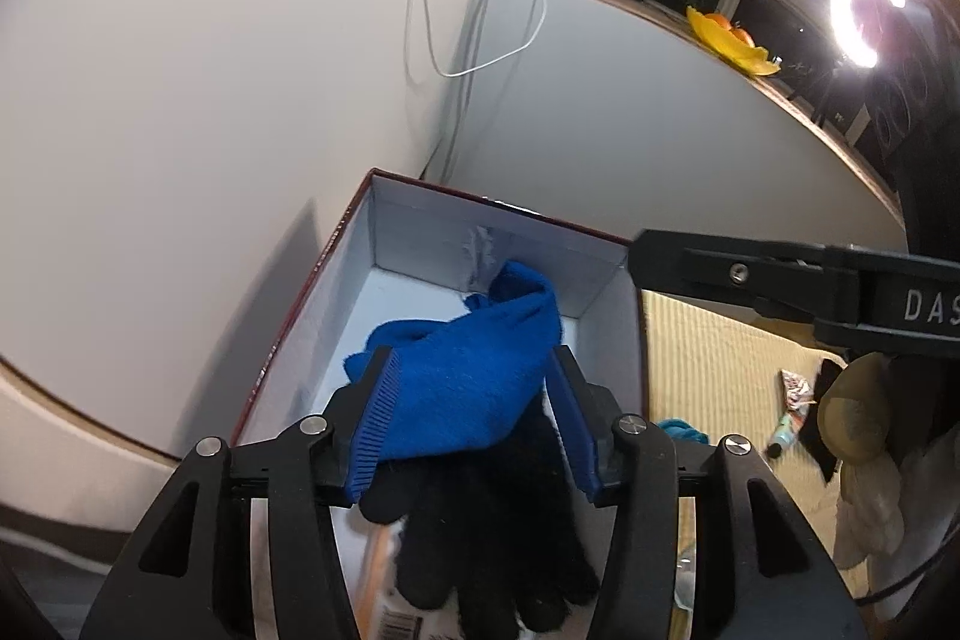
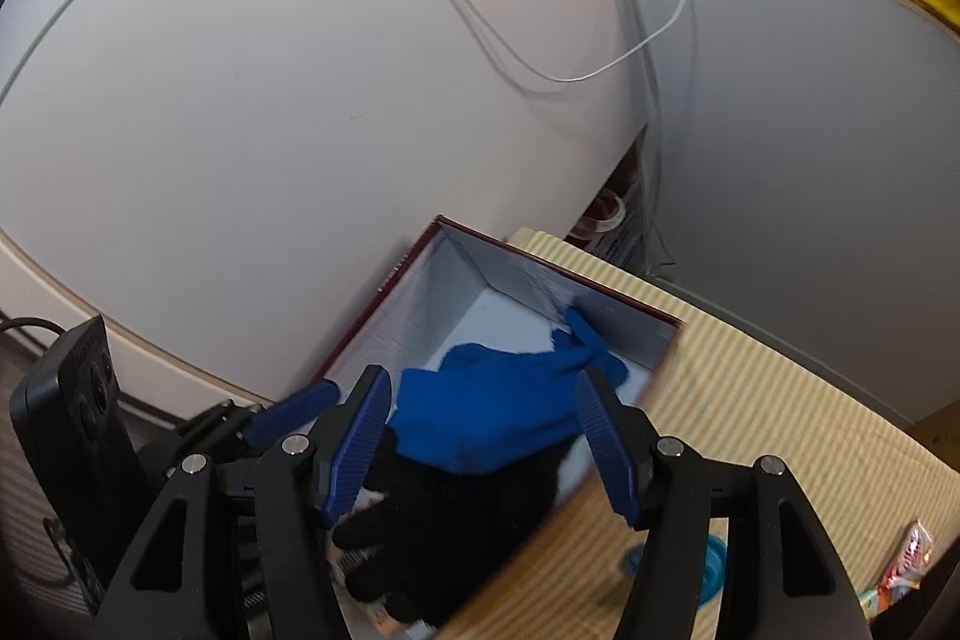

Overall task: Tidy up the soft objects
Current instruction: 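Move the left tool back over the table to the black velvet pouch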

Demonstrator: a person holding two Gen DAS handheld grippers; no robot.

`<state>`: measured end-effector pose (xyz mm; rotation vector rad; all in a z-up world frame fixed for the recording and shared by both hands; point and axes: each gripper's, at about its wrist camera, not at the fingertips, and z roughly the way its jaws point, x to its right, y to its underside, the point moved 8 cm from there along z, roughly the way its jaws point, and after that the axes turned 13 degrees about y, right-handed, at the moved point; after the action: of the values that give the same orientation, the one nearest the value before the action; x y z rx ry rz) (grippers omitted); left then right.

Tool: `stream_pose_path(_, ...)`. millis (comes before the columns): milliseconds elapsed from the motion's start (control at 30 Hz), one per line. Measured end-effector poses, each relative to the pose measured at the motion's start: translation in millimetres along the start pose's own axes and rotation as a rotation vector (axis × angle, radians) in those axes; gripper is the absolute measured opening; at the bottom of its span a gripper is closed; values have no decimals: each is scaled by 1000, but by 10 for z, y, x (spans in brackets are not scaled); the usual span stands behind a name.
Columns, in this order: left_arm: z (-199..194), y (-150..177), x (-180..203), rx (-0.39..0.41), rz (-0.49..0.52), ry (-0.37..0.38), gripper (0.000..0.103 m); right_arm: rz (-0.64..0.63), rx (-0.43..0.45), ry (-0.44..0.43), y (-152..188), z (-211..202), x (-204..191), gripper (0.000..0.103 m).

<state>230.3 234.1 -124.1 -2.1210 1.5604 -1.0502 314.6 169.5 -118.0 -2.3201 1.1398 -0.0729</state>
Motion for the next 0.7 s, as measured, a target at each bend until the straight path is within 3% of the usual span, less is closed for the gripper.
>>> stream_pose_path(167,-79,46,164,12,11,37,51,8,31,14,200,-275,225,61)
stream_pose_path(267,-160,120,279,26,26,55,56,1,54,33,361,-478,381,61)
stream_pose_path(467,-298,292,573,37,65,114,57,57,101,48,817,-932,854,63)
stream_pose_path(700,-342,508,1006,29,106,202,57,137,162,175,1540,-1545,1646,63)
